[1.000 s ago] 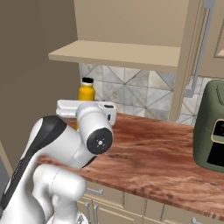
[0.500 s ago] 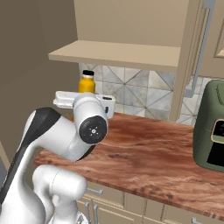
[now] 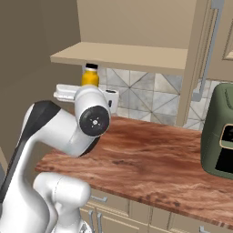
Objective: Pick the water bottle, bottled drink from the counter and place them in the open cabinet.
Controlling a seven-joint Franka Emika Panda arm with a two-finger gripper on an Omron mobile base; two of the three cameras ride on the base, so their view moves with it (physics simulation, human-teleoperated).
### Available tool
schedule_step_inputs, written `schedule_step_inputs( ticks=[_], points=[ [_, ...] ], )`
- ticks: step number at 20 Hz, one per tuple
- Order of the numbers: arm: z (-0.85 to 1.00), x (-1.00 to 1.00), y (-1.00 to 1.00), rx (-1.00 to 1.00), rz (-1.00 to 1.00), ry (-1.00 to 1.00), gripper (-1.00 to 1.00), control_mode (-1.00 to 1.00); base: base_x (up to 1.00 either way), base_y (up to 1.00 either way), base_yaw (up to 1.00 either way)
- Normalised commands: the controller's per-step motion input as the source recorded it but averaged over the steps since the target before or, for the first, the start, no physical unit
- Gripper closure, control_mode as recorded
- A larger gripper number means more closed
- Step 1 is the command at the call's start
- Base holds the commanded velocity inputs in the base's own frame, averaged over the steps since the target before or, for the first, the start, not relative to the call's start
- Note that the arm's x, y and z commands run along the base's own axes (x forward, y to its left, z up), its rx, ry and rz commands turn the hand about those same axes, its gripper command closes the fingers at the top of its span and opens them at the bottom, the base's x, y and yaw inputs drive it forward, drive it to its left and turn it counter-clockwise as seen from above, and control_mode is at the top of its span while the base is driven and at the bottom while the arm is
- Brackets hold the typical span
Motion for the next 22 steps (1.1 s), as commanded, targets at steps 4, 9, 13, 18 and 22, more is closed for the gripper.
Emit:
schedule_step_inputs(
  ticks=[4, 9, 13, 18, 22],
  points=[
    [0.24, 0.11, 0.0, 0.0, 0.0, 0.0, 1.0, -1.0, 0.0, 0.0, 0.0],
    [0.26, 0.14, 0.0, 0.0, 0.0, 0.0, 1.0, -1.0, 0.0, 0.0, 0.0],
    [0.26, 0.09, 0.01, -0.04, 0.0, -0.04, 1.0, -1.0, 0.0, 0.0, 0.0],
    [0.24, 0.12, 0.0, -0.03, 0.0, -0.07, 1.0, -1.0, 0.0, 0.0, 0.0],
    [0.2, 0.15, 0.01, -0.06, 0.0, -0.09, 1.0, -1.0, 0.0, 0.0, 0.0]
  ],
)
